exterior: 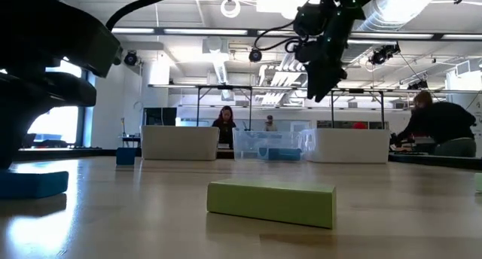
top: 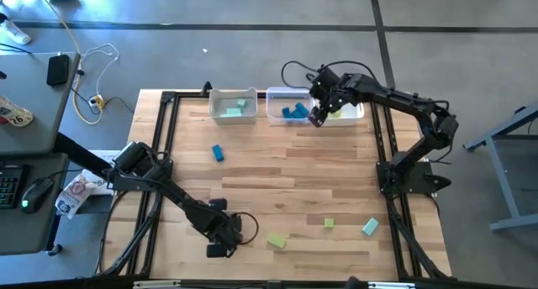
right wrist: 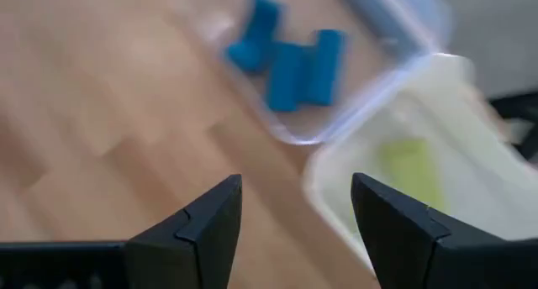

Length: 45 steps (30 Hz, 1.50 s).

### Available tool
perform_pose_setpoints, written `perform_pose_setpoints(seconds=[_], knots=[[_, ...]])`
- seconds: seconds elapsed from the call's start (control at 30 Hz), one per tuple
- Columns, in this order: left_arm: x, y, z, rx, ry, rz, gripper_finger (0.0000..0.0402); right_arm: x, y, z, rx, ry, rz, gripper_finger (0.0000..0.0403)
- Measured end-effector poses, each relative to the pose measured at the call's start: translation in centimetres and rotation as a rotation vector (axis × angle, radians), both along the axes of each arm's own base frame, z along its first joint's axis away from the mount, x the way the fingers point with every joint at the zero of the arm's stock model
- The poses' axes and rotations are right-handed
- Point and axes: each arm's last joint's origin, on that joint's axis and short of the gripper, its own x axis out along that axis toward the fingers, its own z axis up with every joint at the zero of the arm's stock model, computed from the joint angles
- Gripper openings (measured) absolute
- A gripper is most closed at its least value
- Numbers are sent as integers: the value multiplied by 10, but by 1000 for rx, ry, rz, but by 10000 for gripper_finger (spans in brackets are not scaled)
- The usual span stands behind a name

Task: Sort & place blocks by color
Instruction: Put the blue block into the transparent bin

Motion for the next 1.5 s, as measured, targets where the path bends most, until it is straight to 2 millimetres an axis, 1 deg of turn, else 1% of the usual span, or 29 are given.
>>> perform_pose_setpoints(seconds=[0.07,0.3,0.37,0.5,0.6,0.83,0.97,1.23,1.37,1.5], knots=[[1,2,0,5,-3,5,71,5,8,0,33,-13,71,211],[6,13,5,20,-38,36,69,21,38,0,129,-77,308,211],[8,20,11,57,-72,52,69,24,46,0,142,-84,348,211],[12,34,26,66,-134,55,69,30,61,0,138,-76,469,211],[15,46,37,81,-176,52,69,33,72,0,133,-67,527,211],[26,90,53,167,-253,67,69,36,88,-1,142,-42,571,211],[35,117,55,210,-287,62,69,37,93,-1,121,-29,579,211],[51,175,61,292,-402,65,69,38,97,-2,59,24,542,211],[53,206,64,338,-440,72,69,38,96,-2,63,23,498,211],[53,235,68,386,-482,99,69,38,95,-2,29,44,446,211]])
